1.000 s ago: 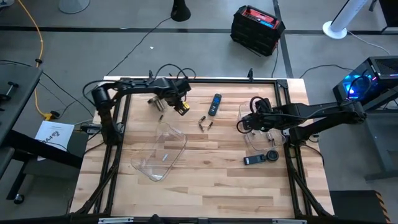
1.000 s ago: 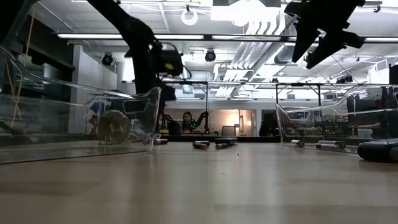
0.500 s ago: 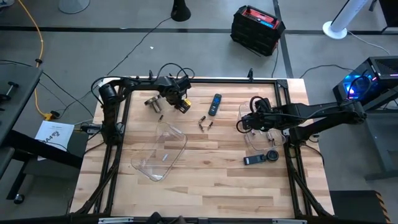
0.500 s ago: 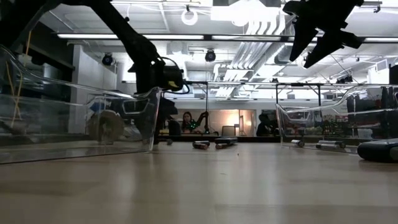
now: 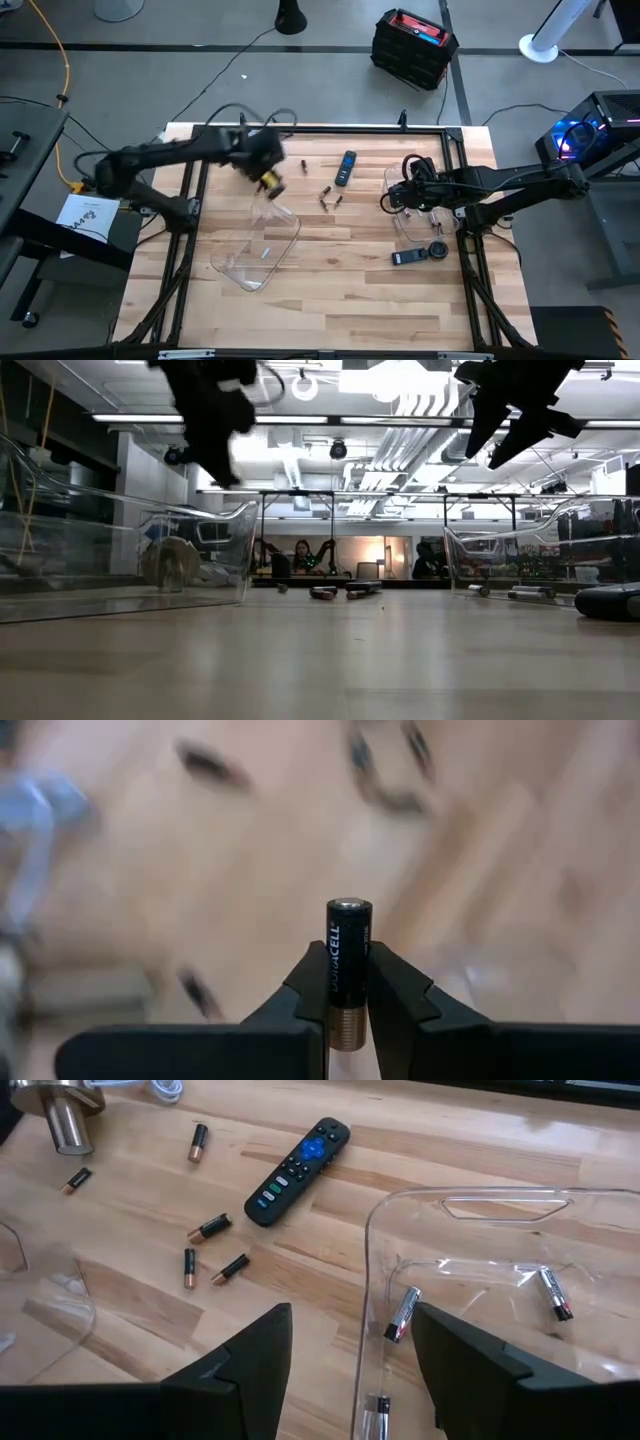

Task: Sort batteries
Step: Put the white battery into the right transparent bin, then put the black battery into the left transparent bin

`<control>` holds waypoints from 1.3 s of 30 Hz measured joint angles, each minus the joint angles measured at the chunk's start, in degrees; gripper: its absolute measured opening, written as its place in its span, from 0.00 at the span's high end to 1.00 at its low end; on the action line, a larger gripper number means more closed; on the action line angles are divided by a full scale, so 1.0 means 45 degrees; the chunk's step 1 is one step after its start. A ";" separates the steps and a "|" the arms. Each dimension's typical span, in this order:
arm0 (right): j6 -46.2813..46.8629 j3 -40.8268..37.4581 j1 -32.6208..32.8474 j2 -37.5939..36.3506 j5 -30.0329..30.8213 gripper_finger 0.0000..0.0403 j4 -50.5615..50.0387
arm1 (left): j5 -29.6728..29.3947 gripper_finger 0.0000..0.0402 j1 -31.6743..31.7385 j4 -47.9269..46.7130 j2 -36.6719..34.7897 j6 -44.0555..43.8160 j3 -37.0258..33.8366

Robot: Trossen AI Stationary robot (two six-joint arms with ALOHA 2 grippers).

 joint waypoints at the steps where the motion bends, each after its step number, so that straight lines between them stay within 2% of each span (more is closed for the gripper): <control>1: 0.0030 0.0000 -0.0002 0.0000 0.0000 0.50 0.0005 | -0.0055 0.93 -0.0634 -0.0459 -0.0451 -0.0422 -0.0105; 5: 0.0031 0.0000 -0.0002 0.0000 -0.0005 0.50 0.0005 | 0.0010 0.93 -0.3266 -0.1797 -0.2064 -0.2815 -0.0842; 8: 0.0031 0.0000 -0.0002 0.0000 -0.0010 0.50 0.0010 | -0.0231 0.90 -0.4867 -0.1587 -0.2689 -0.4636 -0.1801; 11: 0.0031 0.0000 -0.0002 0.0000 -0.0010 0.50 0.0010 | -0.0750 0.79 -0.5770 -0.0874 -0.2819 -0.5622 -0.2578; 14: 0.0089 0.0000 -0.0002 0.0000 -0.0011 0.50 0.0011 | -0.1173 0.65 -0.5851 -0.0503 -0.2503 -0.5665 -0.2821; 19: 0.0089 0.0000 -0.0002 0.0000 -0.0019 0.50 0.0185 | -0.2339 0.49 -0.4290 -0.0476 -0.2225 -0.4453 -0.2130; 23: 0.0089 0.0000 -0.0002 0.0000 -0.0019 0.50 0.0370 | -0.2885 0.46 -0.1903 -0.0038 -0.2231 -0.3250 -0.1776; 27: 0.0089 0.0000 -0.0002 0.0000 -0.0019 0.50 0.0578 | -0.1732 0.48 0.0789 -0.0696 -0.1444 -0.2188 -0.1787; 30: 0.0089 0.0000 -0.0002 0.0000 -0.0019 0.50 0.0670 | -0.0350 0.52 0.2042 -0.0962 -0.0345 -0.1574 -0.1800; 33: 0.0089 0.0000 -0.0002 0.0000 -0.0019 0.50 0.0671 | 0.0518 0.54 0.2496 -0.0364 0.0818 -0.0981 -0.1800; 39: 0.0087 0.0000 0.0000 0.0000 -0.0019 0.50 0.0675 | 0.0566 0.55 0.2485 -0.0139 0.2936 -0.0805 -0.1800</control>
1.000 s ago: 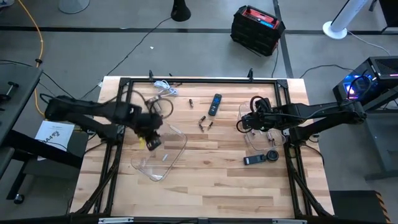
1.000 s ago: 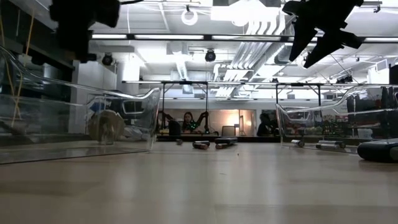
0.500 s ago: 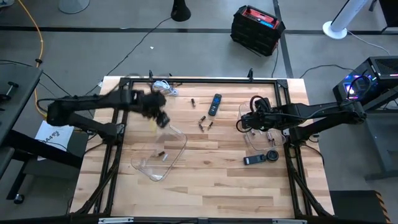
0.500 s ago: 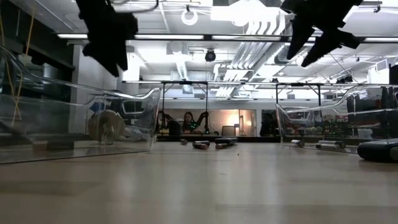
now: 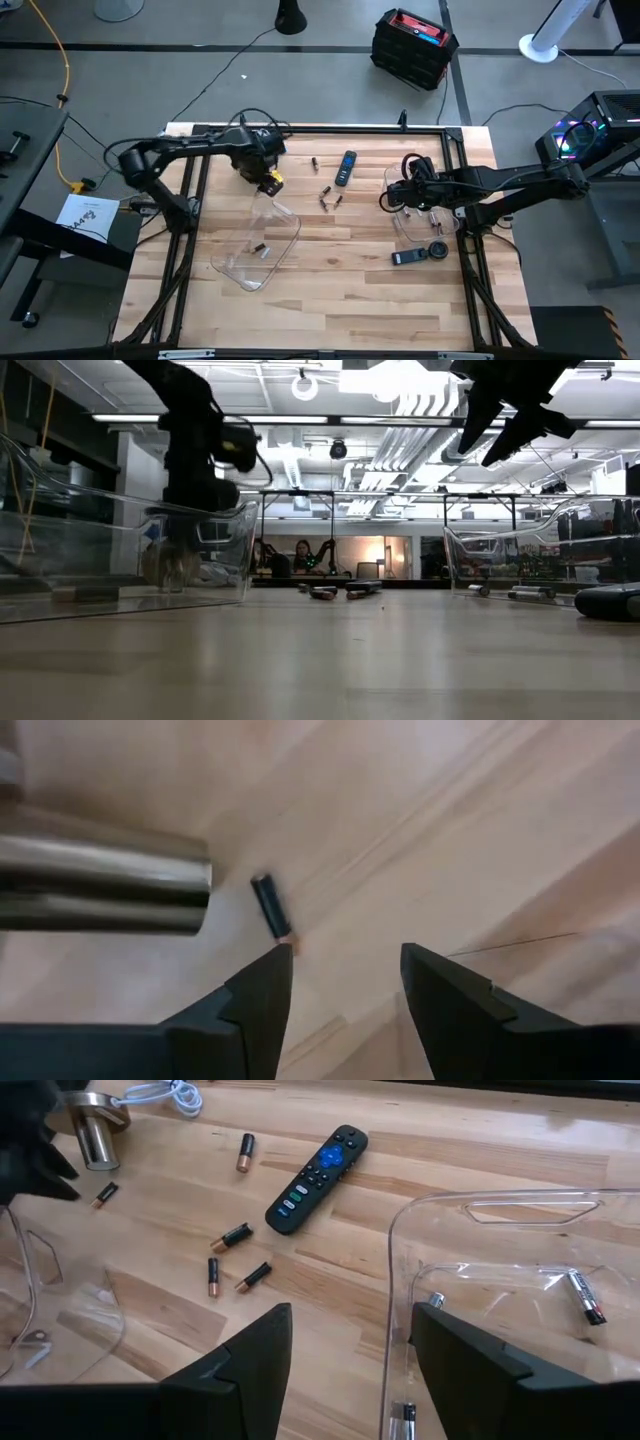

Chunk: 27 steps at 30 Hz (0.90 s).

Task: Sort batteries
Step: Put the black battery into the left transparent bin

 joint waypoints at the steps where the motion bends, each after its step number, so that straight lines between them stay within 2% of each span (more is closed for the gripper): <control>1: 0.0003 0.0000 0.0003 0.0000 0.0000 0.50 0.0000 | -0.0052 0.55 -0.0031 -0.0094 0.0284 -0.0003 0.0000; 5: -0.0002 0.0000 0.0003 0.0000 0.0000 0.50 0.0000 | -0.0865 0.55 -0.0230 -0.0032 0.1139 -0.0071 0.0000; 9: -0.0002 0.0000 0.0007 0.0000 -0.0001 0.50 0.0000 | -0.0649 0.55 -0.0280 0.0076 0.1638 -0.0283 0.0078; 11: -0.0002 0.0000 0.0007 0.0000 0.0000 0.50 0.0000 | -0.1345 0.55 -0.0292 0.0414 0.1899 -0.0633 0.0020; 13: -0.0002 0.0000 0.0007 0.0000 0.0000 0.50 -0.0005 | -0.1417 0.55 -0.0296 0.0639 0.2131 -0.1114 -0.0087; 19: -0.0002 0.0000 0.0007 0.0000 -0.0010 0.50 -0.0005 | -0.1699 0.55 -0.0215 0.1926 0.1948 -0.2564 -0.0900; 24: -0.0096 0.0000 0.0007 0.0000 -0.0006 0.50 -0.0006 | -0.1604 0.55 -0.0425 0.1956 0.1887 -0.2670 -0.1063; 27: -0.0099 0.0000 0.0007 0.0000 -0.0005 0.50 -0.0006 | -0.1320 0.55 -0.0502 0.1779 0.1546 -0.1896 -0.1115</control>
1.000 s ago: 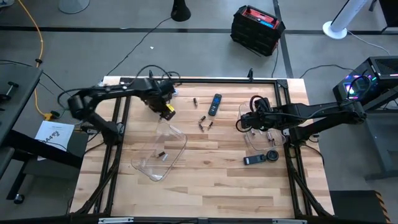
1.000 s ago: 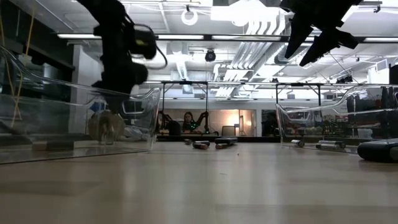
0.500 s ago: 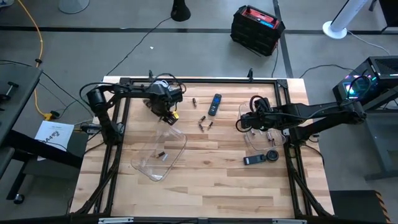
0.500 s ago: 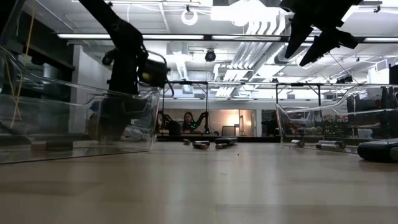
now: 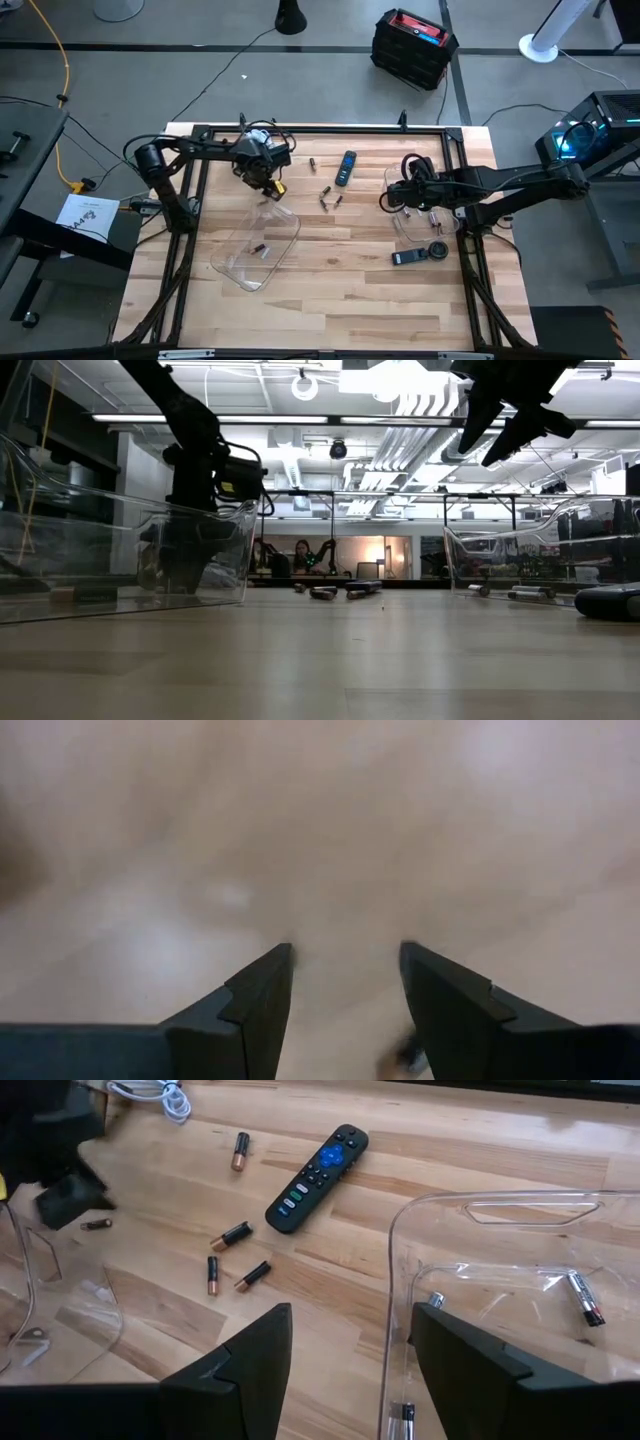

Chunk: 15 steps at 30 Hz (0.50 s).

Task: Sort batteries
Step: Put the black battery into the left transparent bin

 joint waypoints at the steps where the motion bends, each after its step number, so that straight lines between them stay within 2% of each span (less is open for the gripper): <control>1: 0.0000 0.0000 0.0000 0.0000 0.0000 0.50 -0.0004 | 0.0191 0.55 -0.0018 -0.0292 -0.0177 0.0232 -0.0056; 7: -0.0005 0.0000 0.0000 0.0000 0.0003 0.50 -0.0004 | 0.0234 0.55 -0.0061 -0.0889 -0.1515 0.1950 -0.0021; 15: 0.0005 0.0000 0.0000 0.0000 0.0001 0.50 -0.0004 | 0.0876 0.55 -0.1382 -0.0868 -0.1881 0.1991 -0.0009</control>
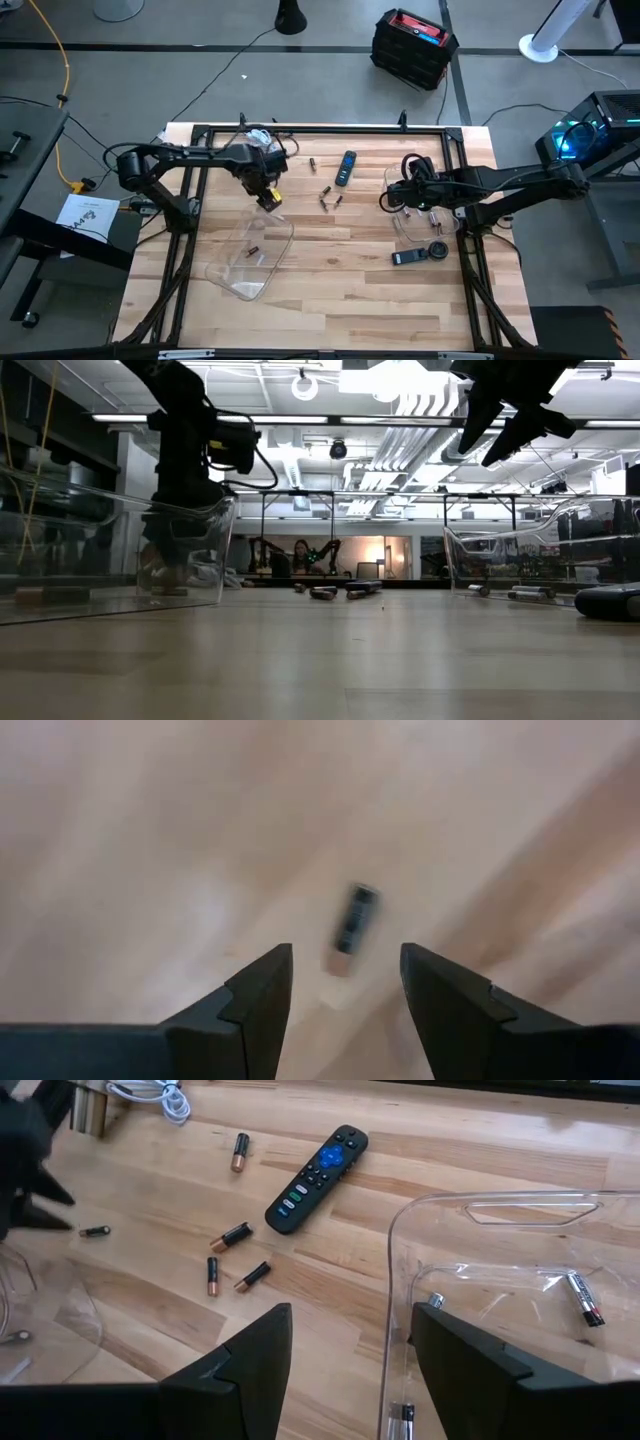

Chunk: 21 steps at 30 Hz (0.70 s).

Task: Sort batteries
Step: Put the black battery into the left transparent bin

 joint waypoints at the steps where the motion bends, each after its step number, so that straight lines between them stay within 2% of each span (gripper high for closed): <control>1: 0.0043 0.0000 0.0000 0.0000 0.0004 0.50 0.0000 | 0.0028 0.55 -0.0279 0.0047 0.0091 0.0006 0.0025; 8: 0.0088 0.0000 0.0000 0.0000 -0.0001 0.50 0.0015 | -0.0104 0.55 -0.1547 0.0791 0.0914 -0.0161 0.0044; 10: 0.0092 0.0000 0.0005 0.0000 -0.0001 0.50 0.0039 | -0.0185 0.55 -0.1611 0.0927 0.0981 -0.0201 0.0055; 18: 0.0092 0.0000 0.0005 0.0000 -0.0236 0.50 0.0097 | -0.2054 0.55 -0.1414 0.0476 0.1014 -0.0412 -0.0022; 21: 0.0092 0.0000 0.0005 0.0000 -0.0244 0.50 0.0097 | -0.1912 0.55 -0.1406 0.0285 0.1026 -0.0075 -0.0023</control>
